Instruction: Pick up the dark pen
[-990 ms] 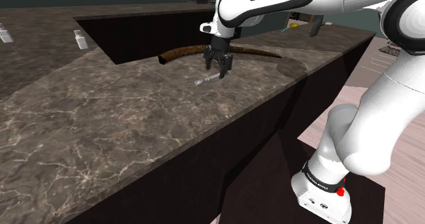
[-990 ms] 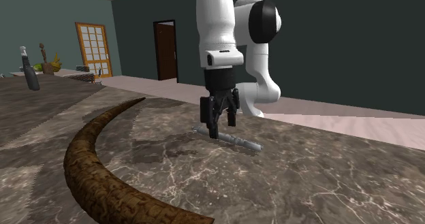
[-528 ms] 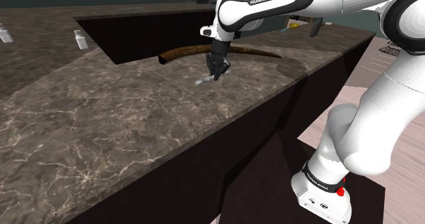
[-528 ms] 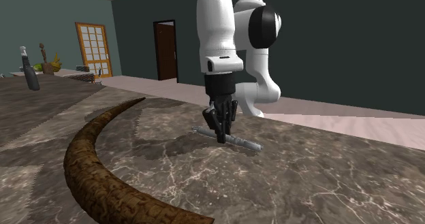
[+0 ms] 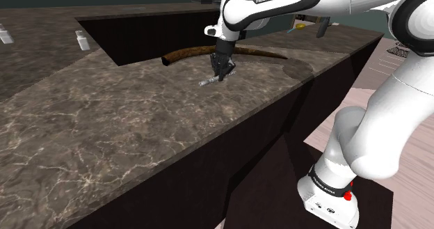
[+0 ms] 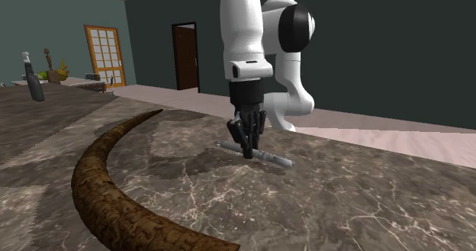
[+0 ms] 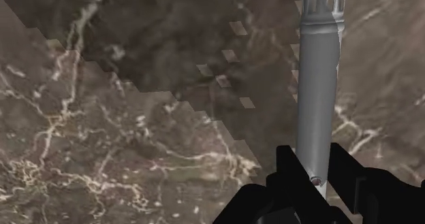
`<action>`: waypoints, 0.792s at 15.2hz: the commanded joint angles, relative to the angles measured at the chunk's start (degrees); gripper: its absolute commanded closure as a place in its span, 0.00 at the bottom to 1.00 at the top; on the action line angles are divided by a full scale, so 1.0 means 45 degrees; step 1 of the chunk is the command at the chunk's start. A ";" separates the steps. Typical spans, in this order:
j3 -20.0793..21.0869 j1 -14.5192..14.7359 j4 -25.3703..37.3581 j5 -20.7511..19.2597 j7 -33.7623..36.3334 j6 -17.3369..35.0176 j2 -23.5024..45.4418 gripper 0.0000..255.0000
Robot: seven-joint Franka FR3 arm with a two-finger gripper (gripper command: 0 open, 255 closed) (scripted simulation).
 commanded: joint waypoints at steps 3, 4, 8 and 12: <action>0.0021 0.0006 0.0572 -0.0049 0.0090 -0.0654 -0.0083 1.00; 0.0025 0.0007 0.0725 -0.0059 0.0111 -0.0823 -0.0101 1.00; 0.0040 0.0014 0.1365 -0.0088 0.0186 -0.1499 -0.0143 1.00; 0.0048 0.0021 0.2053 -0.0099 0.0248 -0.2180 -0.0139 1.00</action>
